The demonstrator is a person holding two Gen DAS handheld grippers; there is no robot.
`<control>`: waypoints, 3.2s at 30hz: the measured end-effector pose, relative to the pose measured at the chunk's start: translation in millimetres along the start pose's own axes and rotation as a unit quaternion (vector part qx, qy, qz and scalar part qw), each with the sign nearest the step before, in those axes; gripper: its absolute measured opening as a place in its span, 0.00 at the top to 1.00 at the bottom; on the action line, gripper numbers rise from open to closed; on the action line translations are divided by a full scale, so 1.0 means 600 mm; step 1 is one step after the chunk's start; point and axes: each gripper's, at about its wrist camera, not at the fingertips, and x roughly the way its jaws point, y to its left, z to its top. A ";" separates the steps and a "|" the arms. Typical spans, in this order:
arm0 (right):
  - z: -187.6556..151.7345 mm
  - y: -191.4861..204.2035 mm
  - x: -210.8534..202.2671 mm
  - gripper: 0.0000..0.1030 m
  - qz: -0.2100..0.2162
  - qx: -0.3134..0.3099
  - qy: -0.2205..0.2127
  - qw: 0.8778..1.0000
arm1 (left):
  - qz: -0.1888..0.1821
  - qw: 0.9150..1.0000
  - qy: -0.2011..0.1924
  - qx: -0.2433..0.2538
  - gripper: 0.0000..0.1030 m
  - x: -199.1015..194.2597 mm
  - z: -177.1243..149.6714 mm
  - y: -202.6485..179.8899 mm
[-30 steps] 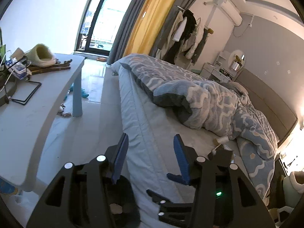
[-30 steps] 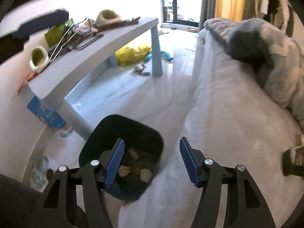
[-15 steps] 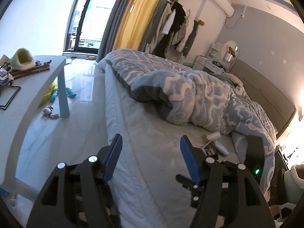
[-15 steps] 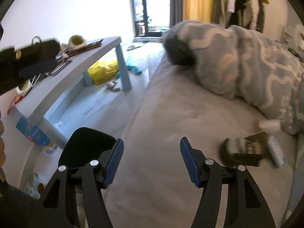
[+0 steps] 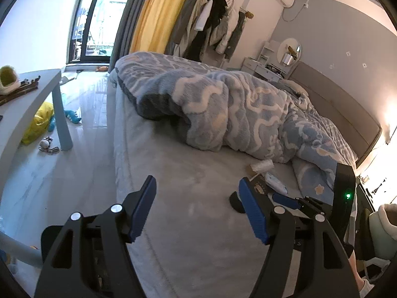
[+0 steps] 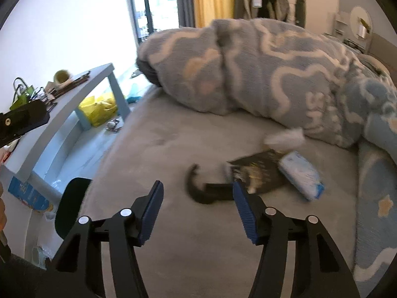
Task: Collect trash
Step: 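Withdraw both grippers from the bin toward the bed, then close the left gripper on the black curved plastic strip on the bed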
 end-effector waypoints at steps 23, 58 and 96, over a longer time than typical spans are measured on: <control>-0.001 -0.072 0.051 0.78 0.025 0.036 0.028 0.999 | -0.009 0.998 0.055 0.025 0.31 0.105 -0.016 -0.058; 0.001 -0.179 -0.003 0.91 -0.004 0.045 -0.011 0.999 | -0.034 0.982 0.140 0.124 0.28 0.265 -0.083 -0.198; -0.006 -0.227 -0.040 0.91 -0.012 0.073 -0.021 0.997 | -0.006 0.987 0.141 0.083 0.53 0.298 -0.121 -0.235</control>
